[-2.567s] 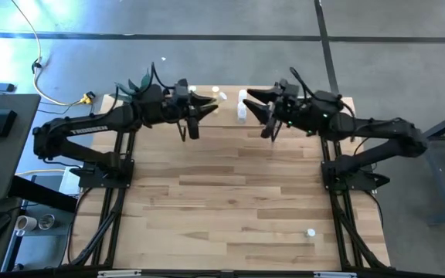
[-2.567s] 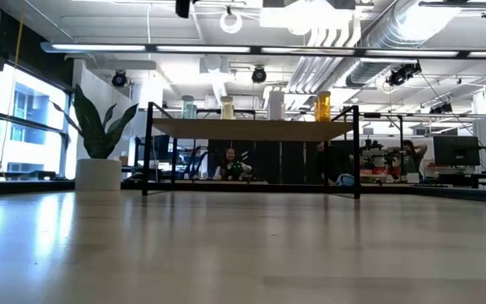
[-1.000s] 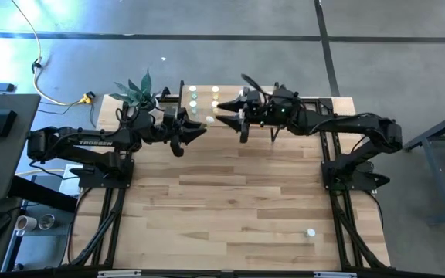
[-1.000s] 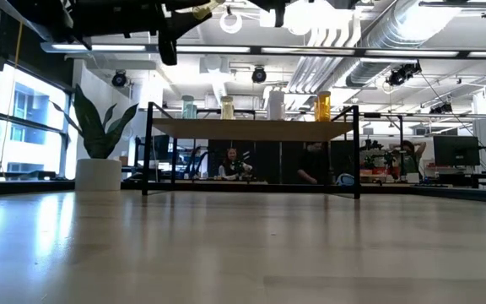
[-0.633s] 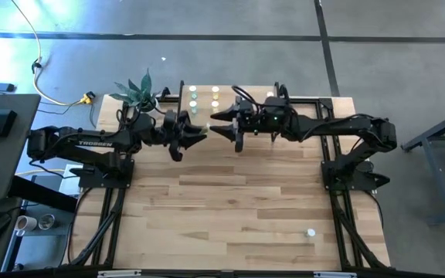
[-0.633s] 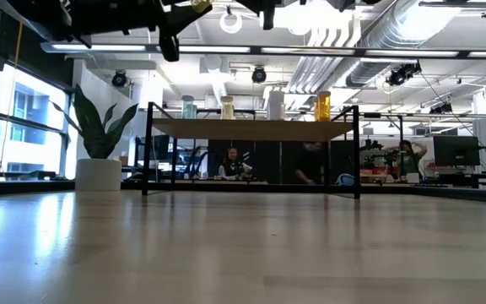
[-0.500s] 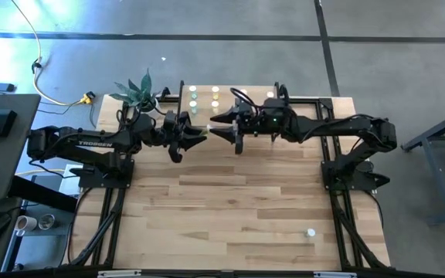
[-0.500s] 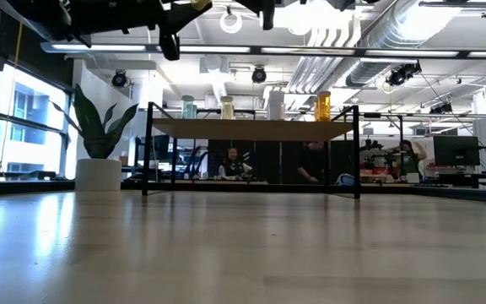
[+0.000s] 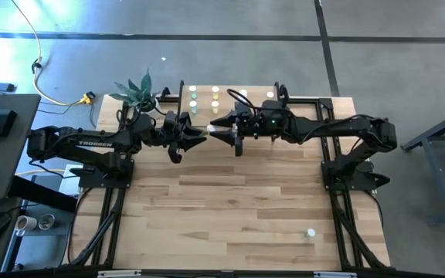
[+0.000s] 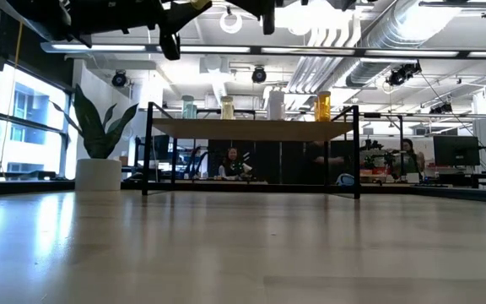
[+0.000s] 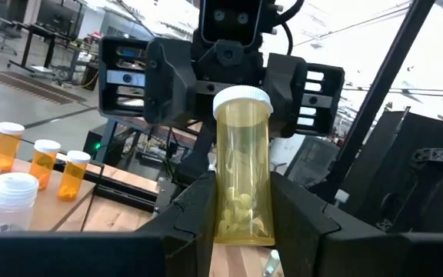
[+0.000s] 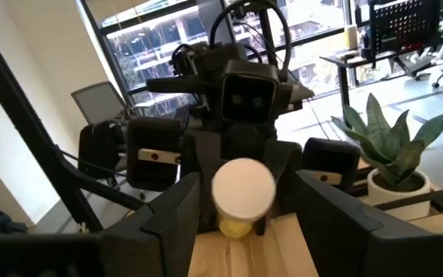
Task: Pick and place medicine bottles onto shelf by color
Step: Put the yellow pill bottle aligned with the other yellow pill bottle on the shelf
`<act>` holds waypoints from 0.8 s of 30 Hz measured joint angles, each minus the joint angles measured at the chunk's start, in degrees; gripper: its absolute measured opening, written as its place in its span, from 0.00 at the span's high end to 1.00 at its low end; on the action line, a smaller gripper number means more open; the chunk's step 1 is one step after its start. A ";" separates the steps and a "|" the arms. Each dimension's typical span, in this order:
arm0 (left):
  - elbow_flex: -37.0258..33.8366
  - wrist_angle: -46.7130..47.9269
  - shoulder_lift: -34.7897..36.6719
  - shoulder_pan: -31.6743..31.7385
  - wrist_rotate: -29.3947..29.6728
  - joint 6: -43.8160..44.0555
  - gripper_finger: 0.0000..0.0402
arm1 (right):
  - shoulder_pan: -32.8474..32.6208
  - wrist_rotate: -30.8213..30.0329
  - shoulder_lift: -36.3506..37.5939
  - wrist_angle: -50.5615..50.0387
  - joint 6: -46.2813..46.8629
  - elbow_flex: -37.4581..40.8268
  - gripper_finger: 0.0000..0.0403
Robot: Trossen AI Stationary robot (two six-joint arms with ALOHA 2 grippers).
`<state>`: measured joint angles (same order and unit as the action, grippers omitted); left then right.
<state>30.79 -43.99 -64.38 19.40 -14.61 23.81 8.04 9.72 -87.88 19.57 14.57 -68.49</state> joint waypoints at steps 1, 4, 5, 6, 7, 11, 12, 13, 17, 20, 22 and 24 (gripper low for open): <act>0.00 0.00 0.00 0.00 0.00 0.00 0.76 | -0.10 0.02 0.00 -0.03 0.27 0.00 0.51; 0.00 0.02 0.00 0.00 0.00 0.00 0.76 | -0.34 0.02 0.00 -0.03 0.63 0.00 0.51; 0.00 0.03 0.00 0.00 0.01 0.04 0.76 | -0.47 0.02 0.00 -0.01 0.63 0.00 0.51; 0.00 0.04 0.00 0.00 0.06 0.43 0.76 | -0.60 0.02 0.00 0.00 0.66 0.00 0.51; 0.00 0.04 0.00 0.00 0.21 1.12 0.76 | -0.68 0.02 0.00 0.10 1.01 0.00 0.51; 0.00 0.07 0.00 0.00 0.28 1.90 0.76 | -0.71 -0.01 0.00 0.34 2.35 0.00 0.51; 0.00 0.07 0.00 0.00 0.32 1.94 0.76 | -0.71 -0.25 0.00 0.33 2.36 0.00 0.51; 0.00 0.10 0.00 0.00 0.44 1.97 0.76 | -0.71 -0.52 0.00 0.47 2.24 0.00 0.51; 0.02 0.39 0.00 0.00 1.84 2.03 0.76 | -0.70 -0.69 0.00 1.31 2.95 0.00 0.51; 0.02 0.39 0.00 0.02 2.25 2.14 0.76 | -0.71 -1.35 -0.70 1.99 3.22 -0.02 0.51; 0.02 0.42 0.00 0.02 2.13 2.16 0.76 | -0.88 -2.27 -1.70 3.16 3.41 -0.02 0.51; 0.02 0.44 0.00 0.02 1.92 2.14 0.76 | -0.90 -3.15 -1.94 3.16 3.13 -0.02 0.51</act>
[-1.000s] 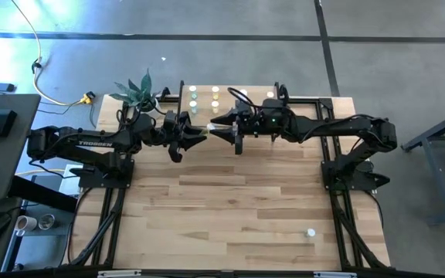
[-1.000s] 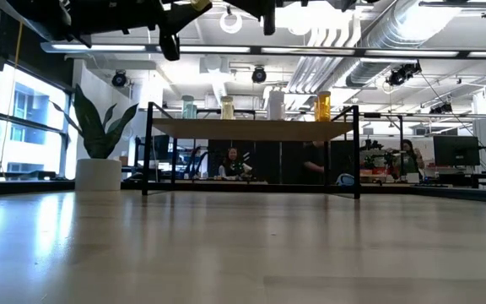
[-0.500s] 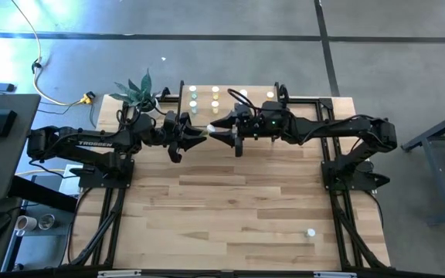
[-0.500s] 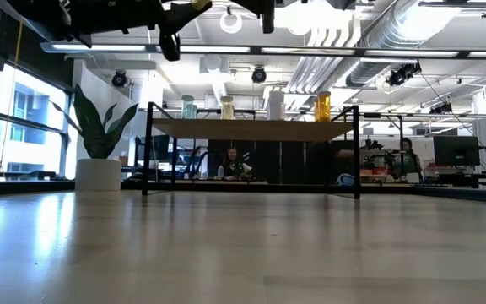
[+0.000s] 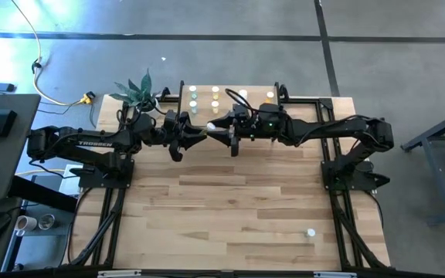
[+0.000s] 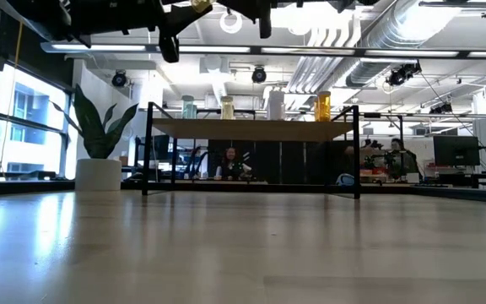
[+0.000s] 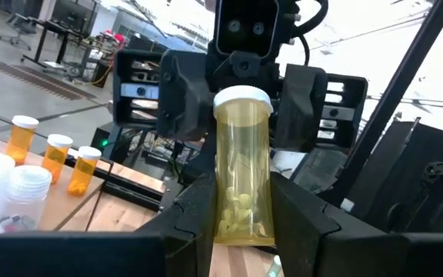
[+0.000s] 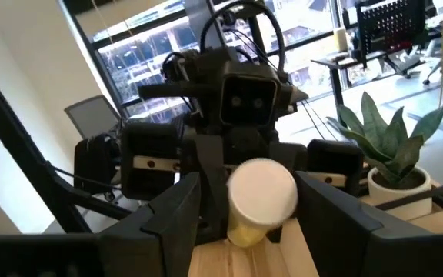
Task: Pick and place medicine bottles onto shelf by color
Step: Put the yellow pill bottle aligned with the other yellow pill bottle on the shelf
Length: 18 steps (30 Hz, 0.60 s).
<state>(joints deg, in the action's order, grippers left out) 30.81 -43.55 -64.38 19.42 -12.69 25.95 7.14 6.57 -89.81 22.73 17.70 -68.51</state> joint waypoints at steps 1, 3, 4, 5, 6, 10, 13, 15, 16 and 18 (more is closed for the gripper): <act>0.00 0.11 0.00 0.00 0.00 -0.16 0.76 | -0.01 -0.04 0.01 0.12 -0.32 0.00 0.51; 0.00 0.54 -0.02 0.00 0.00 -0.45 0.76 | 0.01 -0.04 0.12 -0.01 -0.72 0.00 0.51; 0.00 0.54 -0.02 0.00 0.02 -0.52 0.76 | 0.01 -0.03 0.15 -0.26 -0.75 0.00 0.51; 0.00 0.48 -0.02 0.00 0.02 -0.58 0.76 | 0.01 -0.03 0.15 -0.36 -0.73 0.00 0.51; 0.00 0.48 -0.02 0.00 0.02 -0.58 0.76 | 0.01 -0.03 0.15 -0.40 -0.75 0.00 0.51; 0.00 0.48 -0.02 0.00 0.02 -0.61 0.76 | 0.04 -0.03 0.17 -1.20 -0.79 0.00 0.52; 0.00 0.48 -0.02 0.00 0.02 -1.08 0.76 | 0.16 -0.03 0.17 -1.08 -0.78 0.00 0.57; 0.00 0.48 -0.02 0.00 0.02 -1.11 0.76 | 0.34 -0.01 0.17 -1.17 -0.58 0.00 0.61; 0.00 0.49 -0.02 0.00 0.02 -1.09 0.76 | 0.34 -0.01 0.17 -1.19 -0.17 0.00 0.63; 0.00 0.49 -0.02 0.07 0.03 -1.12 0.76 | 0.50 0.02 0.17 -1.36 0.04 0.00 0.66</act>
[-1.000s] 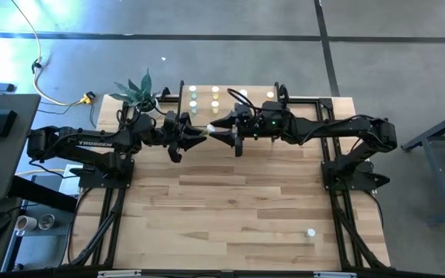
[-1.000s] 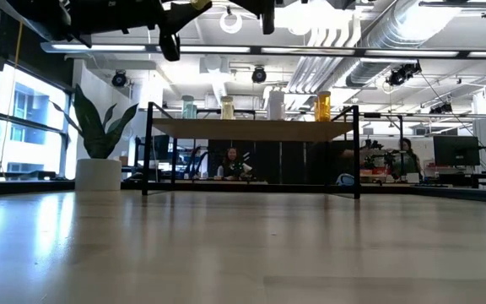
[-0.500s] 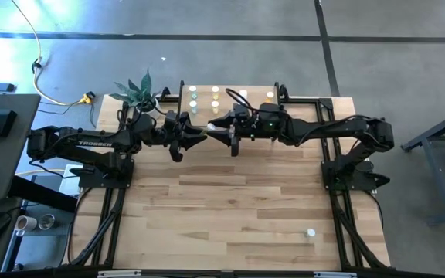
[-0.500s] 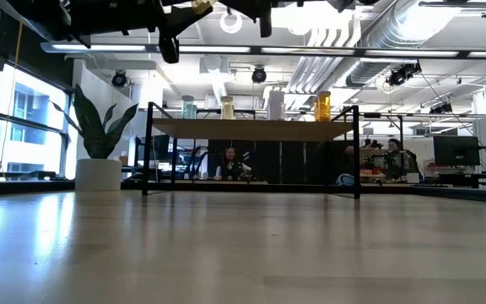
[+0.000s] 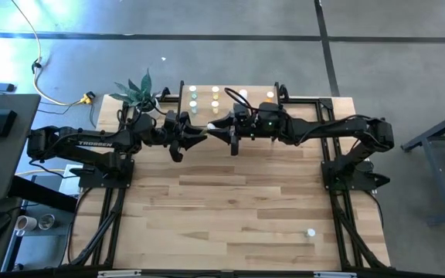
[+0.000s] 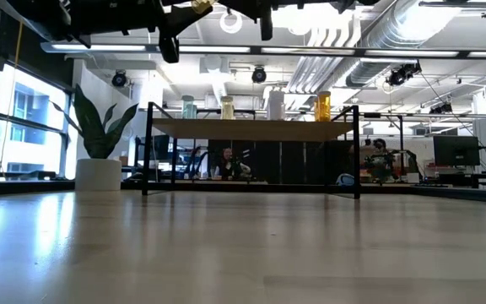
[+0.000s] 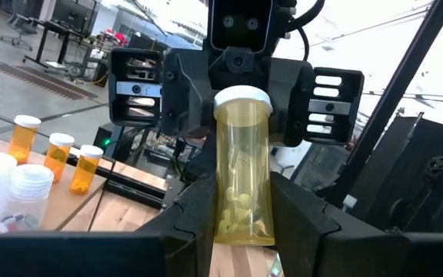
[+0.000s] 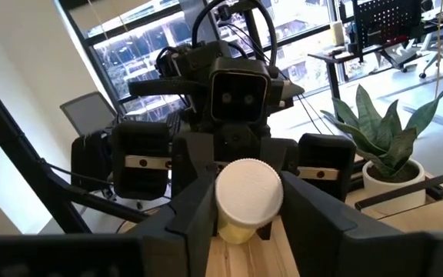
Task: Pick and place medicine bottles onto shelf by color
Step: Put the yellow pill bottle aligned with the other yellow pill bottle on the shelf
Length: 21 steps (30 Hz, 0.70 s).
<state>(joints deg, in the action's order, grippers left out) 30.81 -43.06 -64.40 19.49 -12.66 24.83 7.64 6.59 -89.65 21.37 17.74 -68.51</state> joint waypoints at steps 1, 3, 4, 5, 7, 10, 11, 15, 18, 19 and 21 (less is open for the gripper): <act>0.00 0.03 0.00 0.00 0.01 -0.13 0.76 | 0.09 0.11 0.00 -0.09 0.04 0.00 0.67; 0.00 0.01 0.00 0.00 0.01 -0.48 0.76 | 0.20 0.09 0.00 -0.11 0.35 0.00 0.69; 0.00 0.02 0.00 0.00 0.01 -0.49 0.76 | 0.22 0.09 0.00 -0.13 0.35 0.00 0.70; 0.00 0.05 0.00 0.00 0.01 -0.51 0.76 | 0.22 0.09 0.00 -0.20 0.34 0.00 0.70; 0.00 0.08 0.00 0.00 0.01 -0.85 0.76 | 0.22 0.09 0.02 -0.39 0.31 0.00 0.71; 0.00 0.18 0.00 0.00 0.00 -1.01 0.76 | 0.22 0.09 0.02 -0.46 0.33 0.00 0.71; 0.00 0.29 0.00 0.00 0.01 -1.02 0.76 | 0.22 0.09 0.02 -0.51 0.33 0.00 0.71; 0.02 1.03 0.00 0.00 -0.01 -1.04 0.76 | 0.22 0.09 0.02 -0.82 0.32 0.00 0.71; 0.04 1.75 0.02 0.00 0.49 -1.06 0.76 | 0.24 0.02 0.02 -1.03 0.28 0.00 0.71; 0.08 2.08 0.02 -0.01 1.25 -1.19 0.76 | 0.24 -0.04 0.00 -1.18 0.28 0.00 0.71; 0.09 3.02 0.04 -0.04 2.46 -1.75 0.76 | 0.40 -0.04 0.00 -1.91 0.28 0.00 0.71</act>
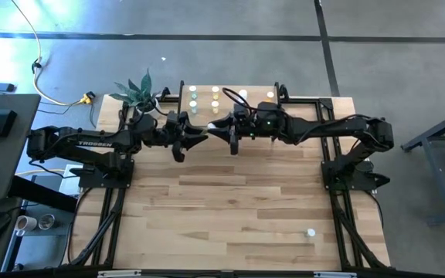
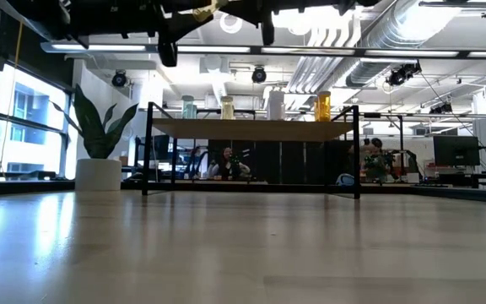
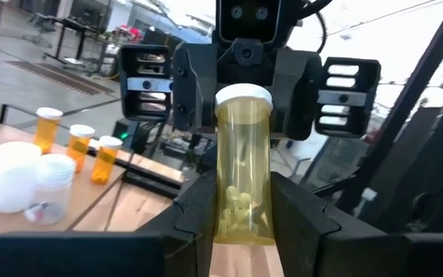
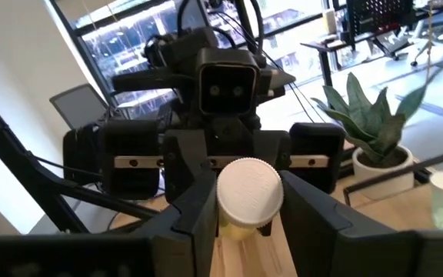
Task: Pick and place medicine bottles onto shelf by color
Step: Put the yellow pill bottle aligned with the other yellow pill bottle on the shelf
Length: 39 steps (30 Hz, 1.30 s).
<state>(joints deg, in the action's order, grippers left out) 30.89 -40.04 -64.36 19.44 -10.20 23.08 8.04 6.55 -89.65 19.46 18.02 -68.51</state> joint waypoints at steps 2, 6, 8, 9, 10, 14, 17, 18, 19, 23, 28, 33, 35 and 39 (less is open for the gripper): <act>0.00 0.81 0.00 0.00 0.66 -1.12 0.75 | 0.25 -0.01 -0.02 -0.81 0.00 0.00 0.71; 0.00 3.15 0.00 0.00 1.92 -1.74 0.69 | 0.96 -0.05 -0.04 -1.60 -0.07 0.00 0.71; 0.00 4.77 -0.04 0.04 2.11 -1.94 0.64 | 1.42 -0.03 -0.03 -1.08 -0.04 0.00 0.71; -0.01 5.37 -0.08 0.04 2.27 -2.15 0.62 | 1.70 -0.04 0.02 -1.03 -0.04 0.00 0.71; -0.02 5.68 -0.09 0.04 2.48 -2.21 0.59 | 1.91 -0.04 0.02 -1.03 -0.04 0.00 0.71; -0.02 6.55 -0.07 0.04 4.21 -2.24 0.51 | 3.04 -0.04 0.02 -1.30 -0.43 0.00 0.71; -0.02 7.49 -0.07 0.06 6.62 -2.27 0.47 | 4.23 -0.01 0.02 -1.82 -1.68 0.00 0.71; -0.02 8.11 -0.07 0.24 7.02 -2.27 0.46 | 4.68 -0.02 0.02 -1.88 -2.18 0.00 0.71; -0.02 8.55 -0.07 0.53 7.01 -2.26 0.46 | 5.22 -0.02 0.02 -1.92 -2.77 0.00 0.71; -0.02 9.63 0.30 2.05 5.80 -1.55 0.46 | 7.20 -0.39 0.02 -3.24 -6.25 0.00 0.71; -0.04 10.49 2.76 4.70 5.70 -0.87 0.48 | 8.89 -3.30 0.00 -15.01 -12.08 -5.21 0.71; -0.04 14.87 6.63 7.62 5.72 -0.78 0.50 | 9.24 -5.14 0.02 -23.64 -18.17 -9.85 0.71; -0.07 16.78 8.31 8.54 5.71 -0.78 0.50 | 9.24 -5.48 0.04 -23.78 -19.58 -10.29 0.71; -0.07 20.36 10.96 10.00 5.70 -1.04 0.50 | 8.95 -5.49 -0.92 -25.09 -21.49 -10.29 0.71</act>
<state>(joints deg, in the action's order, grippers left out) 30.83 -19.68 -53.40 29.44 -4.49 22.04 16.99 1.06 -90.57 -5.63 -3.47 -78.81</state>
